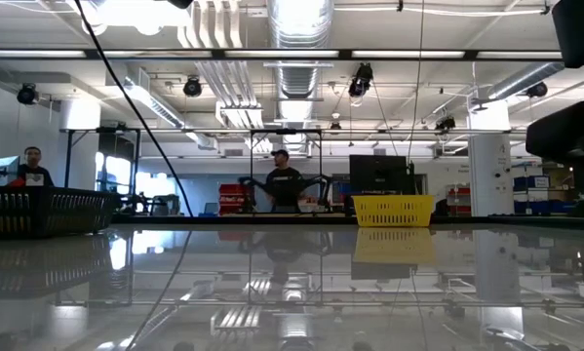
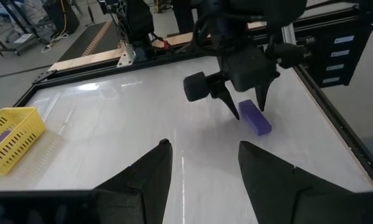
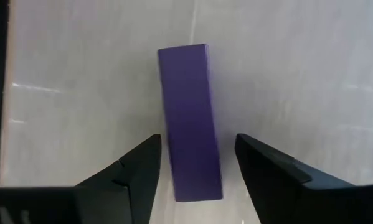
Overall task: Sort & place blocks by color
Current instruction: Put the purple block into the yellow bin, then return to Home Position
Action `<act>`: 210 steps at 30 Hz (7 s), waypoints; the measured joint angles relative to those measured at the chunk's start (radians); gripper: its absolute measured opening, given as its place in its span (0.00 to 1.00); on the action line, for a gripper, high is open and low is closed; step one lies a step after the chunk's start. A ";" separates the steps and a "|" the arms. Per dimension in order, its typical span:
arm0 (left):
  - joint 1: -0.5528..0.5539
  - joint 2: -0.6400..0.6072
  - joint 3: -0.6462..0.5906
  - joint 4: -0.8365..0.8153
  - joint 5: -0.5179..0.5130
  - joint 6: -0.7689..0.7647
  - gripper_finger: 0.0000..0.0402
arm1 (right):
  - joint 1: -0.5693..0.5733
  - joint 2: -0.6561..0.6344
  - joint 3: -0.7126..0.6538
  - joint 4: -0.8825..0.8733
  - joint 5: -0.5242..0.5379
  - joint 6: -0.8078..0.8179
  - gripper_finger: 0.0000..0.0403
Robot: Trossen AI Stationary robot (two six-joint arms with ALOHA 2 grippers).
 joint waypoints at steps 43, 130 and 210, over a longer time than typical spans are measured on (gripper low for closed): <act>0.034 0.000 -0.002 0.025 -0.017 0.009 0.42 | -1.106 -0.342 0.112 -0.322 0.216 -0.920 0.22; 0.484 -1.250 -1.020 0.019 0.515 -0.079 0.00 | -0.993 -1.200 -0.954 1.160 -0.229 -0.884 0.50; 0.483 -1.288 -1.023 -0.046 0.572 -0.025 0.00 | -0.993 -1.436 -1.016 1.048 -0.179 -0.895 0.50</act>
